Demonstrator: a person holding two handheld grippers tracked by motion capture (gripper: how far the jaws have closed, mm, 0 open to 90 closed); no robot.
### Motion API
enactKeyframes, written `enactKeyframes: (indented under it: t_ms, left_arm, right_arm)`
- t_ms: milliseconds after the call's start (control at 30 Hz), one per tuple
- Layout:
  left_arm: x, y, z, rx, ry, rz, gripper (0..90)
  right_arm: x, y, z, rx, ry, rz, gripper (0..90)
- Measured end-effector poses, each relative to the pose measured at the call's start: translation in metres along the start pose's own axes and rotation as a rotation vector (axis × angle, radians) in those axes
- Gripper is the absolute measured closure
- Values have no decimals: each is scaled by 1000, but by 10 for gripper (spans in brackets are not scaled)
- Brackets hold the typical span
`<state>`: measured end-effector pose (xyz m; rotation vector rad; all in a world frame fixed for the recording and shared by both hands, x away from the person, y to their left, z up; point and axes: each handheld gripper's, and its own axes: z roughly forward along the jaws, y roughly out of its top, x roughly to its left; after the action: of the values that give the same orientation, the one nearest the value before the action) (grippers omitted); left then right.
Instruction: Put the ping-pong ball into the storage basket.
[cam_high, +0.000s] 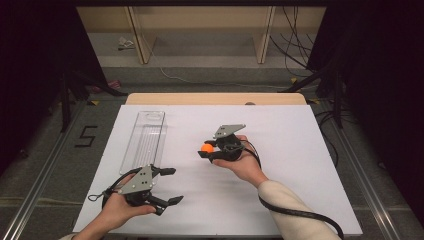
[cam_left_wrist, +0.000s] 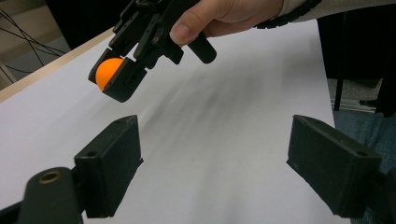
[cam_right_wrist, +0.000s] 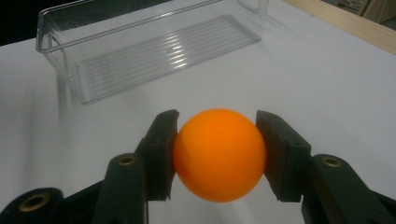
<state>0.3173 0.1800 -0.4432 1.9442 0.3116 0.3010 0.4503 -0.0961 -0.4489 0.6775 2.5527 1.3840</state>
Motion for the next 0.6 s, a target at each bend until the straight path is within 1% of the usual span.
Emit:
enactKeyframes:
  t_ms: [600]
  left_arm:
    - [0, 0, 0, 1, 1, 3, 168]
  right_arm:
    - [3, 7, 5, -13, 4, -3, 513]
